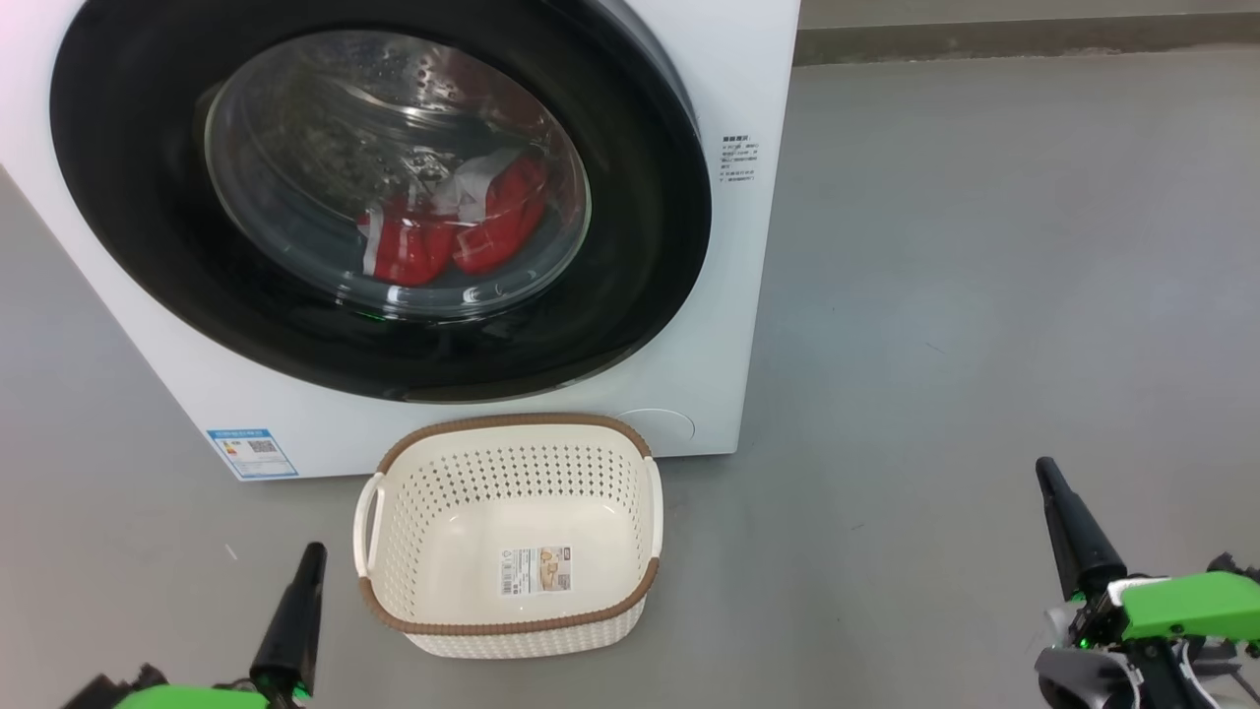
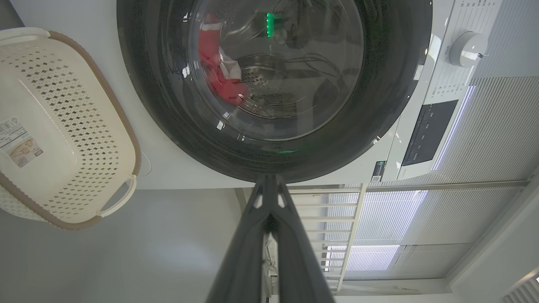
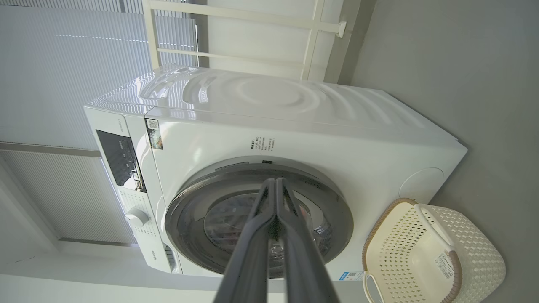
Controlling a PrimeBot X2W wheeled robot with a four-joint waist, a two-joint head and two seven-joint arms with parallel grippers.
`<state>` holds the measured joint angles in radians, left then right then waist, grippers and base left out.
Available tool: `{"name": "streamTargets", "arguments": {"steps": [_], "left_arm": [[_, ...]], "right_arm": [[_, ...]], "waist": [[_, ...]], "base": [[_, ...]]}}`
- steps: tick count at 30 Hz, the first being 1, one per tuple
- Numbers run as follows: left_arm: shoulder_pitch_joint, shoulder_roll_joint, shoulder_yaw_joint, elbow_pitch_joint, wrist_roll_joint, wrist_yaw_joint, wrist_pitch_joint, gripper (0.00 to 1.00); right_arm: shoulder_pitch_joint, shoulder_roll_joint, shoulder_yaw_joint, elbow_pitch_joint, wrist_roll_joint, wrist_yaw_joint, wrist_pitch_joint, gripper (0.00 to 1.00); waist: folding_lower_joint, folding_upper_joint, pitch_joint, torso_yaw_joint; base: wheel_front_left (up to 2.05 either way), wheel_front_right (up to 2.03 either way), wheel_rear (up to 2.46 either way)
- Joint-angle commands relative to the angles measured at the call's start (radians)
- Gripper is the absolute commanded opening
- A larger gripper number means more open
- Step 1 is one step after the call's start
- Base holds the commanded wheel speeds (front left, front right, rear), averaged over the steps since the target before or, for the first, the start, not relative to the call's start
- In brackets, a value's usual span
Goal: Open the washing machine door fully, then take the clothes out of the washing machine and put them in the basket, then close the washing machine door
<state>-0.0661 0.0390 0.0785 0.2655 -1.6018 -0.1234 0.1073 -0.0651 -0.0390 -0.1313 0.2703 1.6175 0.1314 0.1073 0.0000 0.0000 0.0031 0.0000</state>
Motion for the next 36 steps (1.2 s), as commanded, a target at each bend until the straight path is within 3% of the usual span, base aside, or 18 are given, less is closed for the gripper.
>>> {"name": "streamTargets", "arguments": {"steps": [1,11,25,36], "left_arm": [[0.001,0.0,-0.001,0.003,0.0,0.0,0.0,1.0],[0.013,-0.01,-0.021,0.041,0.001,0.002,-0.011,1.0],[-0.015,-0.003,-0.05,0.028,0.014,0.002,-0.045,1.0],[-0.042,0.012,-0.078,0.015,0.105,0.009,-0.089,1.0]], "right_arm": [[0.0,0.001,0.001,0.004,0.0,0.0,0.0,1.0],[0.009,0.016,0.036,0.052,0.001,0.0,-0.016,1.0],[-0.036,0.012,0.1,0.061,-0.011,0.0,-0.055,1.0],[-0.076,0.009,0.146,0.079,-0.078,0.0,-0.091,1.0]], "waist": [[0.0,0.0,0.0,0.0],[0.0022,0.0,-0.002,0.0],[0.0,0.0,0.001,-0.002],[0.0,0.0,0.002,-0.003]], "base": [[0.0,0.0,0.0],[0.0,0.0,0.0],[0.0,0.0,0.0],[0.0,0.0,0.0]]}}
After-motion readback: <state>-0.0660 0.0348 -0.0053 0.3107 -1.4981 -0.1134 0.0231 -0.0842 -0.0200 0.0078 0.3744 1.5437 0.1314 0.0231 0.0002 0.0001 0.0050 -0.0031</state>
